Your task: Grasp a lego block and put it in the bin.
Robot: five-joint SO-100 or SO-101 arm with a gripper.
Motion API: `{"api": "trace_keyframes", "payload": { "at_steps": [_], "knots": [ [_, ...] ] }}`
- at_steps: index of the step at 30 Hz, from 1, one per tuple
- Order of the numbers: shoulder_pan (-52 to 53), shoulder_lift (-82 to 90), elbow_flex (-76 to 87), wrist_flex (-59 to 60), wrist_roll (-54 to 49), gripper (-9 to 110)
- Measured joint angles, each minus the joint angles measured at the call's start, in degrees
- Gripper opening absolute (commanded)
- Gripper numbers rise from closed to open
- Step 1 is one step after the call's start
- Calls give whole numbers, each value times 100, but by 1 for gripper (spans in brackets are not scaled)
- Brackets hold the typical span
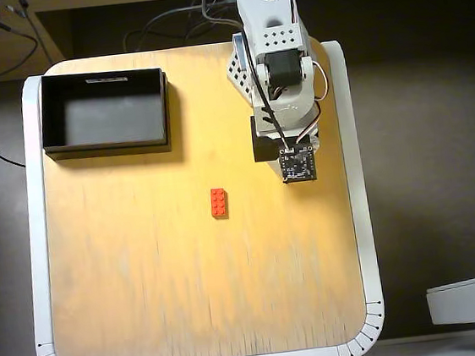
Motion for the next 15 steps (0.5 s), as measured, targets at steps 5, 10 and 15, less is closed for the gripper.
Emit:
{"api": "trace_keyframes", "payload": {
  "at_steps": [5,10,15],
  "knots": [
    [9,-299,0,-325,281,0],
    [70,-1187,-492,-378,141,0],
    [272,-2373,-1310,-404,-79,0]
  ]
}}
